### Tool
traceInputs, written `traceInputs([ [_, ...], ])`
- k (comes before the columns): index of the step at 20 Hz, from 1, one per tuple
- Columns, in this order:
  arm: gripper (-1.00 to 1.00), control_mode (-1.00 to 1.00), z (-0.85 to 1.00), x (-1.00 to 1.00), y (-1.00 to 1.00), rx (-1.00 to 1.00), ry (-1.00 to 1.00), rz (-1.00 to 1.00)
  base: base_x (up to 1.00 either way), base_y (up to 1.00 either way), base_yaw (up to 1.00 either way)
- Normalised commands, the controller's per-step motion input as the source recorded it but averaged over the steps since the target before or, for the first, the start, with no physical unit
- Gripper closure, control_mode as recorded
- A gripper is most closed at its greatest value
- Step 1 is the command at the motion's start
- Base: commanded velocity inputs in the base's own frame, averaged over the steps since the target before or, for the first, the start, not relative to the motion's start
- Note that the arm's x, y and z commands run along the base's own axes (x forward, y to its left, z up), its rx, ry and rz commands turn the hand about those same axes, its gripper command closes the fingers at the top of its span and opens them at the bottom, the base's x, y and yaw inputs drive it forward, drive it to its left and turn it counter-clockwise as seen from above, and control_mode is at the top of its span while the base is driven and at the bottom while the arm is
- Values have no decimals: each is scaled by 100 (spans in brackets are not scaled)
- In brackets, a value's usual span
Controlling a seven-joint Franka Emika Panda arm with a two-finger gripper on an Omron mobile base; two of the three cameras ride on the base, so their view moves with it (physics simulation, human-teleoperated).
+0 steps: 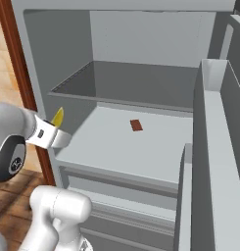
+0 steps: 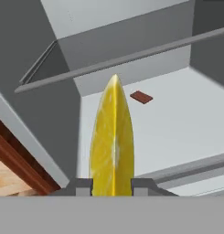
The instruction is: Take the lemon wedge from the fridge and place it on the plate with fish on the dining counter.
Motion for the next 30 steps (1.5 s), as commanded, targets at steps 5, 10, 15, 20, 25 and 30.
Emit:
traceInputs([
  [5, 100, -100, 0, -1, 0, 0, 0, 0, 0, 0, 0],
  [10, 100, 100, -4, -19, 9, 2, 4, 0, -49, 25, 3],
  [15, 100, 100, 0, 0, 0, 0, 0, 0, -37, 68, 54],
  [20, 100, 100, 0, 0, 0, 0, 0, 0, 0, 31, 91],
  [25, 100, 100, 0, 0, 0, 0, 0, 0, 0, 17, 96],
  [30, 100, 100, 0, 0, 0, 0, 0, 0, 0, 31, 95],
])
